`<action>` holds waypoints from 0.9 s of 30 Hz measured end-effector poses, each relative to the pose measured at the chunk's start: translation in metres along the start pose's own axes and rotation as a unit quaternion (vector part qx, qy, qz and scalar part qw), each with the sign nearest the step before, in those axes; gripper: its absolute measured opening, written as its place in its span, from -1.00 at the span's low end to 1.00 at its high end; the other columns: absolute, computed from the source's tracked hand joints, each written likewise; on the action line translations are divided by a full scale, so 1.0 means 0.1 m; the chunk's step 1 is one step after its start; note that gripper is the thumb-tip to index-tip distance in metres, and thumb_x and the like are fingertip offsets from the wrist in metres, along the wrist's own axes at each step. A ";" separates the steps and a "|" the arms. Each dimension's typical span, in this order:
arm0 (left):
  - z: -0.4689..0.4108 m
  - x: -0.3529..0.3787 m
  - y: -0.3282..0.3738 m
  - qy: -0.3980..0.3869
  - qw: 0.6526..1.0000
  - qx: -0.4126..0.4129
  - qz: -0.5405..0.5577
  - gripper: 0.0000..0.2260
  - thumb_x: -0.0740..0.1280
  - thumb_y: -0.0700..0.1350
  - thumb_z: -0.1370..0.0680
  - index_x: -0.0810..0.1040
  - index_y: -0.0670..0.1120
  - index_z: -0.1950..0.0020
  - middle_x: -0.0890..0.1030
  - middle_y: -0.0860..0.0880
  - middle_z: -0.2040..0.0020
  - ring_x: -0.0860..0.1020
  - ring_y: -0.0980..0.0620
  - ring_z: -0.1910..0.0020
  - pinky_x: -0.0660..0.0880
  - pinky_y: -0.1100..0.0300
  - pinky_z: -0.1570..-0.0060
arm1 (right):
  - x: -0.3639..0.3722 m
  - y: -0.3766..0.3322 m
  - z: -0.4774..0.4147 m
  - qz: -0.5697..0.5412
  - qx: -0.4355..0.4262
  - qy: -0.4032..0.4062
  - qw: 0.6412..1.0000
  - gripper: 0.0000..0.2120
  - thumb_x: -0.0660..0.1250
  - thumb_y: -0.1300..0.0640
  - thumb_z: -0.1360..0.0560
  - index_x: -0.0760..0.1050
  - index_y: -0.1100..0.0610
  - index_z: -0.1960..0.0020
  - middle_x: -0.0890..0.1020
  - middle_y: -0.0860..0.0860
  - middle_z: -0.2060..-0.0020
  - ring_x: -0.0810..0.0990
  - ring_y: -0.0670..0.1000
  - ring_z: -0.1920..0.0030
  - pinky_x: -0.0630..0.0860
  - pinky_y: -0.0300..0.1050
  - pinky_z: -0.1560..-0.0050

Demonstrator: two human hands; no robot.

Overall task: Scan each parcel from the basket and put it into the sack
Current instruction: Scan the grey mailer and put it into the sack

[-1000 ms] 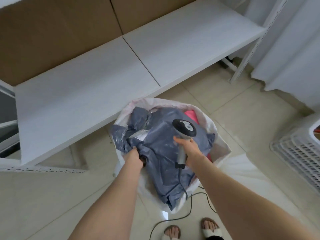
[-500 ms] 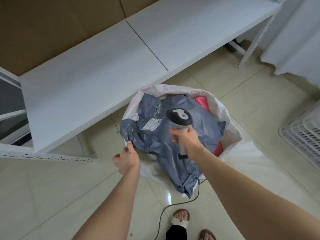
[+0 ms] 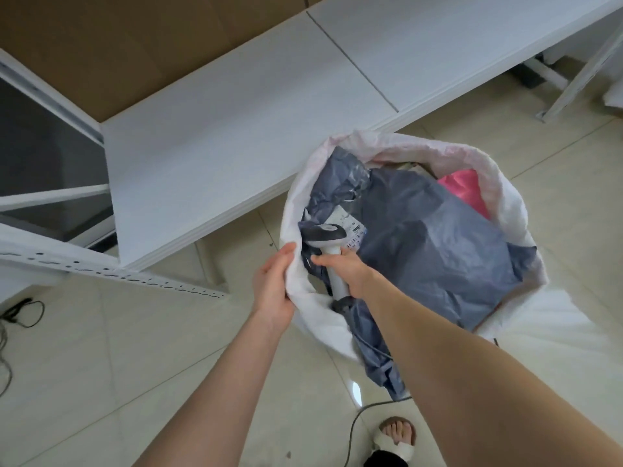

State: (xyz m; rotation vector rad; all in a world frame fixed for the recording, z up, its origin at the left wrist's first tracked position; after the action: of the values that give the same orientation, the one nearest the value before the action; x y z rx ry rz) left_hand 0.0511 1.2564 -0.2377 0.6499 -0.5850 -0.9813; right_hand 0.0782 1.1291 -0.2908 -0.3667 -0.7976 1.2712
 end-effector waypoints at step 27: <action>1.27 0.43 -2.15 0.129 0.969 -0.204 -0.059 -0.60 0.20 0.04 -0.59 0.42 -0.20 -0.32 0.53 -0.10 -0.20 0.53 -0.14 -0.07 0.40 0.03 -0.04 | -2.06 0.67 1.99 -0.104 0.097 0.211 0.967 -0.91 0.31 0.33 -0.50 0.43 0.20 0.14 0.51 0.10 0.32 0.50 0.03 0.31 0.59 0.02 0.07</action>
State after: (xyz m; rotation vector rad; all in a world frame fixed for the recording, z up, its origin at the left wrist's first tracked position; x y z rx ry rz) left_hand -0.1398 1.1028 -0.3019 0.4367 -0.1066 -1.0695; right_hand -0.1267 0.9186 -0.2652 -0.3683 -0.3358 1.0138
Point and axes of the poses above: each hand's wrist, its own z-axis away from the middle knuckle, its own x-axis out of the palm, y = z × x, the point moved 6 cm from there along -z, towards the middle knuckle
